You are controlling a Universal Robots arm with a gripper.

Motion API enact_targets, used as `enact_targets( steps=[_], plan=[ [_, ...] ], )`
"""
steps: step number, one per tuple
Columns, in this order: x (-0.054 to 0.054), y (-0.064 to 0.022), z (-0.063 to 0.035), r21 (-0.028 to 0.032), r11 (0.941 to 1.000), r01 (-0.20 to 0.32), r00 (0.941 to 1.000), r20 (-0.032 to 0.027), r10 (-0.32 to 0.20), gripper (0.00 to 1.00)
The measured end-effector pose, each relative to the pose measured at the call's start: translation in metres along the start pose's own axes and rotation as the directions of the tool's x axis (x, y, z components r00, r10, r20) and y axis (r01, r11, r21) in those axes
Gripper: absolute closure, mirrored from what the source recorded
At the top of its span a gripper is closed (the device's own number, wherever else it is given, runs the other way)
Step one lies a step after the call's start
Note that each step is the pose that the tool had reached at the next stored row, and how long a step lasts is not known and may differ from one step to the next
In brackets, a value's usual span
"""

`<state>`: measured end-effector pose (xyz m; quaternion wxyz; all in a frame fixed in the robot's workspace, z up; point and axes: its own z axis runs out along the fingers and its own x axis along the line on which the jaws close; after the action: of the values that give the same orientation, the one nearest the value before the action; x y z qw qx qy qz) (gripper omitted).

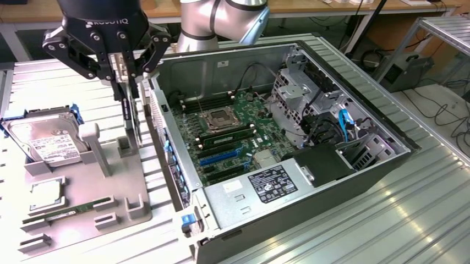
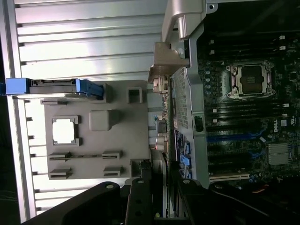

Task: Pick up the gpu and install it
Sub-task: 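Pick up the gpu and move the gpu toward the slot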

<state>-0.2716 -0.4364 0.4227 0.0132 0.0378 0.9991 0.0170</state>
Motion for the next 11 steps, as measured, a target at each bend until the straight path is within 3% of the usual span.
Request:
enact_targets(
  steps=[4,5,7,9,11],
  plan=[
    [-0.007,0.0005,0.0004,0.0002,1.0000,0.000,1.0000,-0.0001,0.000,0.74],
    [-0.023,0.0017,0.0009,0.0000,1.0000,0.000,1.0000,0.0000,0.000,0.74],
    [-0.035,0.0026,0.0013,0.0000,1.0000,0.000,1.0000,0.0001,0.000,0.74],
    [-0.057,0.0043,0.0019,0.0001,1.0000,0.000,1.0000,0.0000,0.000,0.74],
    [-0.067,0.0050,0.0022,0.0001,1.0000,0.000,1.0000,0.0000,0.000,0.74]
  ],
)
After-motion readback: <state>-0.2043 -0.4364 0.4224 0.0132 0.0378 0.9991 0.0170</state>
